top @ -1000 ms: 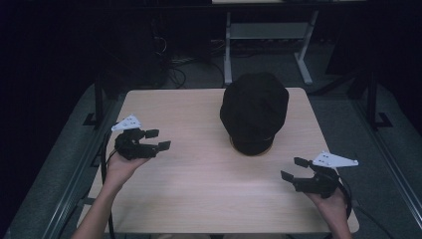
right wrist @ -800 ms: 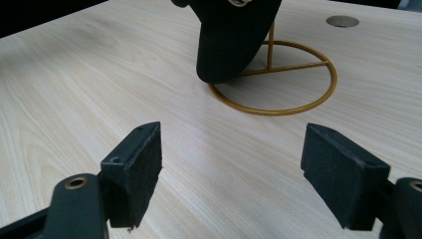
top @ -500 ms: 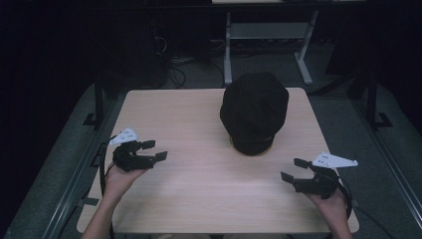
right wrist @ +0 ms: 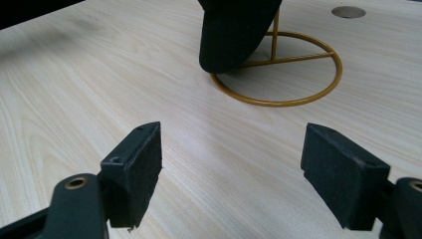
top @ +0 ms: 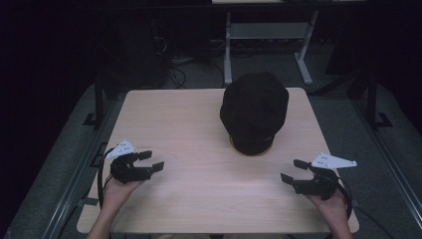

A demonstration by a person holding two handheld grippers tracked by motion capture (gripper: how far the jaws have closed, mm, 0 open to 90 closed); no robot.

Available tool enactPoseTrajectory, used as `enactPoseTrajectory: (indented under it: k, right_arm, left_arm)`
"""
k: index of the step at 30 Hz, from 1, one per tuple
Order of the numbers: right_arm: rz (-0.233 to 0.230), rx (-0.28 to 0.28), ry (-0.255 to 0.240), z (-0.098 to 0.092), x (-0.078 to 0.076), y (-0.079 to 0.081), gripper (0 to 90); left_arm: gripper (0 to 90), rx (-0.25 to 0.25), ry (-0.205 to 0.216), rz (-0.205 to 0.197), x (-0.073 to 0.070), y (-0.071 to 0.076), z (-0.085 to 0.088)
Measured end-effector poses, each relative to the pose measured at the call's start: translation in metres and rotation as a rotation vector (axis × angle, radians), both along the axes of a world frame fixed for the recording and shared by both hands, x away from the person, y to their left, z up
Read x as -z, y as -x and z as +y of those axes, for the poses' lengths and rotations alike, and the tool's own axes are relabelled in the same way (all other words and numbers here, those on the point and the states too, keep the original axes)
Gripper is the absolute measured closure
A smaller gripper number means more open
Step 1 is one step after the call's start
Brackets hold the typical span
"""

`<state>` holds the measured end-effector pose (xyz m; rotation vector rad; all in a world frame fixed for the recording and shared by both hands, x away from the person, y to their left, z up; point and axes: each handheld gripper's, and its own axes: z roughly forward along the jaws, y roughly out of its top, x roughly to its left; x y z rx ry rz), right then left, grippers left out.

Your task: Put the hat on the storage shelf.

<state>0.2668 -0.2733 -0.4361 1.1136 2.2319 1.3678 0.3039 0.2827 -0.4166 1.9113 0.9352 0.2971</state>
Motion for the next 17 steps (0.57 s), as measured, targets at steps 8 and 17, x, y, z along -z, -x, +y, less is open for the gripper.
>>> enactPoseTrajectory:
  k: [8,17]
  right_arm:
    - [0.004,-0.007,0.003,0.001,0.000,0.000,23.7]
    - [0.009,-0.036,0.044,0.008,0.003,-0.003,23.7]
  left_arm:
    - [26.4,-0.022,-0.027,0.026,0.016,0.009,0.008]
    - [25.0,-0.063,-0.079,-0.010,0.021,0.006,0.013]
